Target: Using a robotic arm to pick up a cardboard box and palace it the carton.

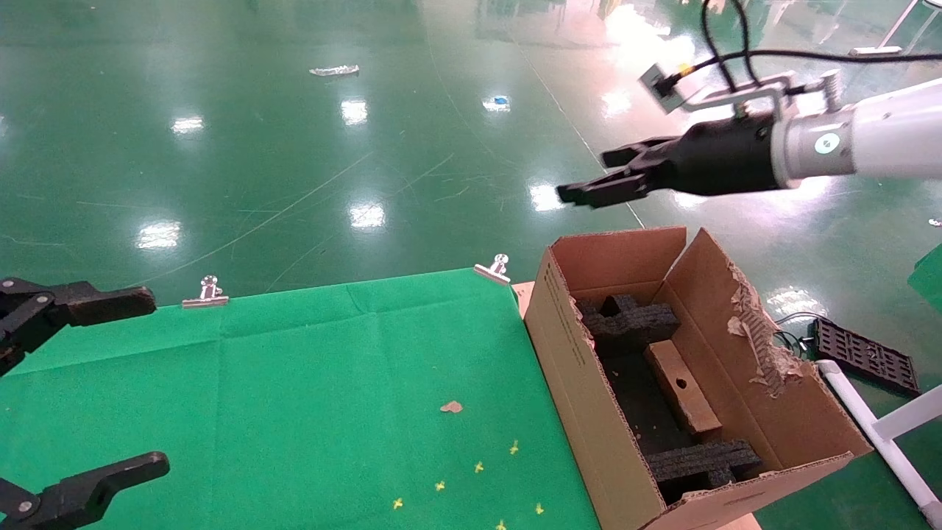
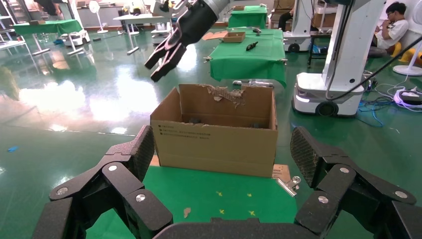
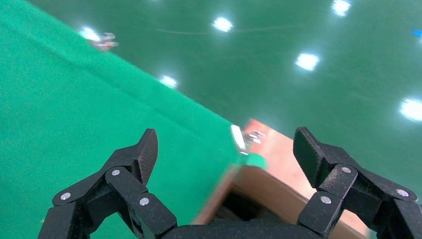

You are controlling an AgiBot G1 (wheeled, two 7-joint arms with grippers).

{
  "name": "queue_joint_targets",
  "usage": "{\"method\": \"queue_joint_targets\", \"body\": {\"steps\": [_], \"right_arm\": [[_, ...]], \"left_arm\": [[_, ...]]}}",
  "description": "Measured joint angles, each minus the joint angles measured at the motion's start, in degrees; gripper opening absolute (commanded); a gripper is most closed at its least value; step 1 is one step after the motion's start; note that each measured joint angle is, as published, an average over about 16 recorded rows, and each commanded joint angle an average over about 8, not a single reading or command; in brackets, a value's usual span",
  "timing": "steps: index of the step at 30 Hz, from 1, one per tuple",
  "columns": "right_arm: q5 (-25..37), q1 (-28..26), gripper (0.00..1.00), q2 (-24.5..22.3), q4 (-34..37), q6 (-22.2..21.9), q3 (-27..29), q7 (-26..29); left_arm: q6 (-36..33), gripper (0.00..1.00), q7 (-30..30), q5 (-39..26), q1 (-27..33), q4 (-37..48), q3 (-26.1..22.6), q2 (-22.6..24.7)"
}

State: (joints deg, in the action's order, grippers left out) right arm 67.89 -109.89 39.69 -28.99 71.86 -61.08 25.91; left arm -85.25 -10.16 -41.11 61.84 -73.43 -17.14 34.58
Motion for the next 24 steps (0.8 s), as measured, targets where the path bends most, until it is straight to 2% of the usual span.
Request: {"method": "queue_joint_targets", "body": {"steps": [24], "right_arm": [[-13.0,24.1,1.00,-2.3,-22.3,6.9,22.5,-7.6]], "left_arm": [[0.0,1.00,0.0,0.0,0.0,0.0,-0.1,0.0]]}}
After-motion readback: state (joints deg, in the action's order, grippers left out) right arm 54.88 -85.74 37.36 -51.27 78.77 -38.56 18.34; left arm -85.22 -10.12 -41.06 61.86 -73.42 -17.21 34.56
